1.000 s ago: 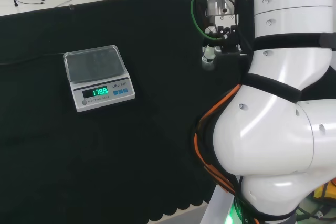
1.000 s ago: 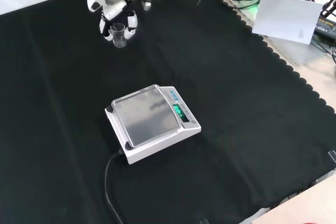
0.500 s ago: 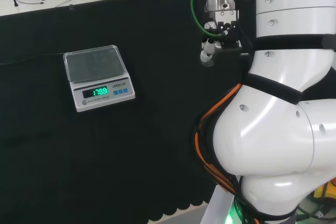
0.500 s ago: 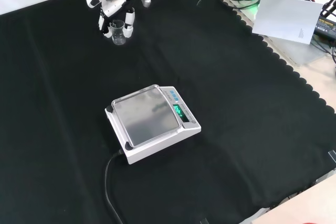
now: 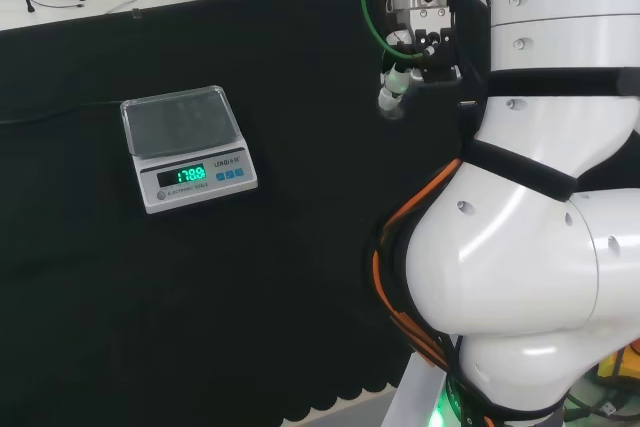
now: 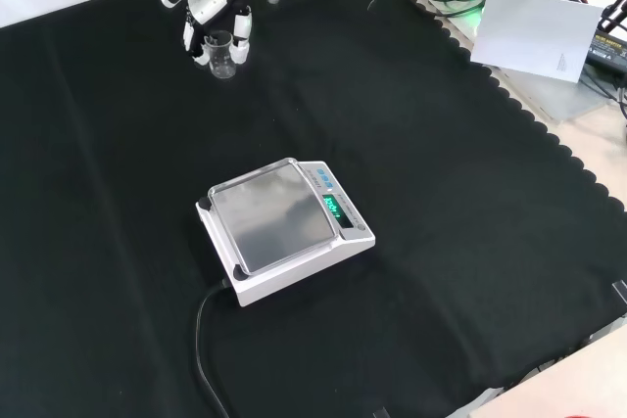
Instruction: Pick up the beaker.
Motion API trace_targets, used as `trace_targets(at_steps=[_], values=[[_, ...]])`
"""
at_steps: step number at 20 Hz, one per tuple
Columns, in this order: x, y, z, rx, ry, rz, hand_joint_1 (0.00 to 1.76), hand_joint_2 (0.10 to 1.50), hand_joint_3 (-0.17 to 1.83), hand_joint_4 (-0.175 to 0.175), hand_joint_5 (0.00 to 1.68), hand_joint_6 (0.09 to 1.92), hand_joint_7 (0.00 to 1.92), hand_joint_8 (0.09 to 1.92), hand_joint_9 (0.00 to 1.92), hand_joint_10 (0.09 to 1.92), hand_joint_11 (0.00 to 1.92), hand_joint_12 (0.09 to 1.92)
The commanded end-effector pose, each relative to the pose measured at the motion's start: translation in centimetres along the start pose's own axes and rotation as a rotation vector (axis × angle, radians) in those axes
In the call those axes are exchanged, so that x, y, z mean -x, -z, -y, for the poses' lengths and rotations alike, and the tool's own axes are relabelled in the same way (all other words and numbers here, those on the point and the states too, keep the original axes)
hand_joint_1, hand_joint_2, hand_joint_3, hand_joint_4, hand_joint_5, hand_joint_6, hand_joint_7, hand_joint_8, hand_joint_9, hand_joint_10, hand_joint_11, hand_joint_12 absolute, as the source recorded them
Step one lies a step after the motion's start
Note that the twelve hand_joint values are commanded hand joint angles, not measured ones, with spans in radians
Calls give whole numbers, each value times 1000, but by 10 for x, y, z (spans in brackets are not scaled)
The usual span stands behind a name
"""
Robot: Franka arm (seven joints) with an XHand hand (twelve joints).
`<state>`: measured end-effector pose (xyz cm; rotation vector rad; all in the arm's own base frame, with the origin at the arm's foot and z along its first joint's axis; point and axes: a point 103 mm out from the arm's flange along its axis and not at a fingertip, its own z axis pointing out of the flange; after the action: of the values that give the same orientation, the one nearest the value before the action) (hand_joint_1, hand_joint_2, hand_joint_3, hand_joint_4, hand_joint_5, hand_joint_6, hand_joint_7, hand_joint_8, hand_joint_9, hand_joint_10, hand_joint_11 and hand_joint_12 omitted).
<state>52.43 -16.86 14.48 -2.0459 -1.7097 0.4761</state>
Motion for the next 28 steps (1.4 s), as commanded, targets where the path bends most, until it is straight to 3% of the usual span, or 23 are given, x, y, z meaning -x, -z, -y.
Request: trace_targets(at_steps=[1,13,28], values=[[-10,18,17,-33,37,48,1099,1193,28,-147,805,1274,708,911,962,895,899,1025],[-21,57,57,-9,38,124,1099,1192,24,-144,812,1267,726,922,966,907,903,1021],[-37,121,125,119,91,170,1100,1188,20,-139,823,1254,756,930,984,917,910,1015]])
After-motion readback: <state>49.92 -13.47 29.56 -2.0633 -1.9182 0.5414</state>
